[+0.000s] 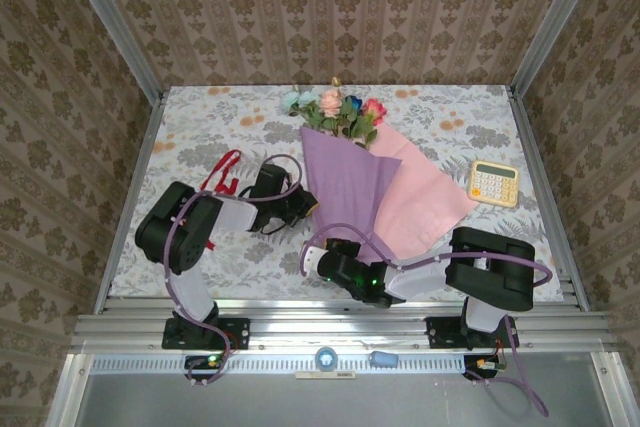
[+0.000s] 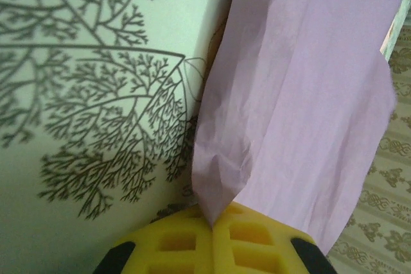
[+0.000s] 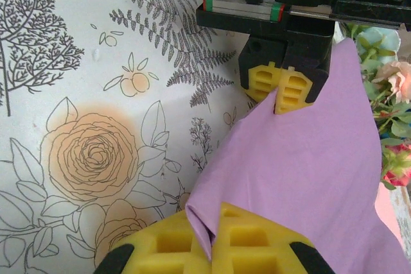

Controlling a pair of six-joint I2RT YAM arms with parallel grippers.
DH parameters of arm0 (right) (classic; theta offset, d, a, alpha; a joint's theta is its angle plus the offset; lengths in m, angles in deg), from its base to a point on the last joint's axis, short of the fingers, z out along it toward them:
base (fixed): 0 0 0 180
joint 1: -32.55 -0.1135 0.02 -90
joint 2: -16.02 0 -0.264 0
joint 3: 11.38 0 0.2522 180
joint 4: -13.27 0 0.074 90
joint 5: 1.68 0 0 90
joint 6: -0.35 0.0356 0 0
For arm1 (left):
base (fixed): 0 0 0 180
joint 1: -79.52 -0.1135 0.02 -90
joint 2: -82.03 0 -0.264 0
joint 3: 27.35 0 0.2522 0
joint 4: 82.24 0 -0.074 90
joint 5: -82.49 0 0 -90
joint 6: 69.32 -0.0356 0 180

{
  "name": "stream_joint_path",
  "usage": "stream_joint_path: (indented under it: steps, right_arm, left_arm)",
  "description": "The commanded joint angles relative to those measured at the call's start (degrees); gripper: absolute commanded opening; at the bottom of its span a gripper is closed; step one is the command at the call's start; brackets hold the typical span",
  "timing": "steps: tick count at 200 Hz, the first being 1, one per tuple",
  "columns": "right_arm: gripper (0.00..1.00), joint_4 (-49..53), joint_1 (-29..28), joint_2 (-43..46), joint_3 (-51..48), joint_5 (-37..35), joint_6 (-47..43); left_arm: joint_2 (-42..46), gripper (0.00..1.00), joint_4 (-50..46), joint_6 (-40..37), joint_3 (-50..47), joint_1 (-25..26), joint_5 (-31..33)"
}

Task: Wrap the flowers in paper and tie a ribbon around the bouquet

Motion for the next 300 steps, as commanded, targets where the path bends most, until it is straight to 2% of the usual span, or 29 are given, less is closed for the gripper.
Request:
stream_joint_path:
  steps: [1, 11, 27, 48, 62, 84, 107, 112, 131, 144, 163, 176, 197, 230, 244, 263, 278, 295, 300]
  right_arm:
    - [0.0, 1.28, -1.33, 2.1, -1.12, 2.42, 1.45]
    - [0.0, 1.45, -1.33, 2.2, -1.21, 2.53, 1.45]
    - [0.0, 1.29, -1.33, 2.38, -1.41, 2.79, 1.36]
    - [0.0, 1.0, -1.33, 2.17, -1.41, 2.77, 1.1]
    - [0.0, 0.93, -1.19, 2.12, -1.32, 2.72, 1.07]
    - [0.0, 1.01, -1.07, 2.25, -1.41, 3.14, 1.06]
    - [0.0, 1.1, -1.01, 2.52, -1.91, 3.52, 1.03]
    - [0.0, 1.1, -0.98, 2.61, -2.0, 3.65, 1.06]
    - [0.0, 1.19, -0.84, 3.04, -2.29, 4.07, 0.84]
    - [0.0, 1.1, -0.72, 3.04, -2.38, 4.37, 0.66]
    - [0.0, 1.01, -0.54, 2.96, -2.4, 4.79, 0.5]
    - [0.0, 0.93, -0.51, 2.86, -2.29, 4.9, 0.39]
    - [0.0, 0.99, -0.45, 3.04, -2.36, 5.29, 0.13]
    - [0.0, 1.1, -0.36, 3.46, -2.9, 5.6, -0.13]
    - [0.0, 1.1, -0.4, 3.66, -3.29, 5.74, -0.13]
    - [0.0, 1.02, -0.27, 3.74, -3.52, 6.04, -0.11]
    - [0.0, 1.02, -0.14, 3.79, -3.61, 6.2, -0.11]
    - [0.0, 1.0, 0.14, 3.85, -3.68, 6.39, -0.09]
    - [0.0, 1.02, 0.21, 3.9, -3.69, 6.51, -0.13]
  left_arm:
    - [-1.9, 0.0, 4.16, -1.75, 4.23, -2.61, 3.18]
    - [-2.61, 0.0, 3.86, -1.99, 5.24, -2.79, 2.86]
    - [-3.96, 0.19, 3.68, -2.03, 6.7, -2.97, 2.68]
    - [-6.33, 0.26, 3.62, -2.11, 9.17, -2.94, 1.94]
    - [-7.9, 0.21, 3.63, -2.2, 10.67, -2.93, 1.43]
    - [-9.51, 0.0, 4.25, -2.28, 12.35, -3.4, 1.3]
    - [-10.67, 0.0, 4.17, -3.06, 14.38, -3.74, 1.14]
    - [-10.81, 0.0, 4.09, -3.12, 14.8, -5.45, 1.29]
    - [-11.89, 0.0, 3.99, -3.17, 16.49, -6.39, 1.43]
    - [-13.1, 0.17, 4.01, -3.16, 18.08, -6.7, 0.87]
    - [-15.44, 0.23, 2.82, -3.41, 21.03, -6.79, 0.2]
    - [-17.18, 0.19, 2.73, -3.39, 22.83, -6.95, -0.27]
    - [-19.4, 0.0, 2.66, -3.56, 25.4, -7.48, -0.4]
    - [-21.37, 0.0, 1.75, -4.4, 29.41, -8.55, -0.3]
    - [-22.53, 0.17, 1.27, -4.23, 31.31, -8.73, -0.63]
    - [-24.27, 0.21, 0.7, -4.07, 33.58, -8.78, -1.12]
    - [-25.67, 0.18, 0.99, -3.55, 34.82, -8.77, -1.51]
    - [-26.62, 0.0, 0.72, -3.58, 36.09, -8.86, -1.71]
    - [-26.56, 0.0, 0.28, -3.84, 36.32, -8.95, -1.43]
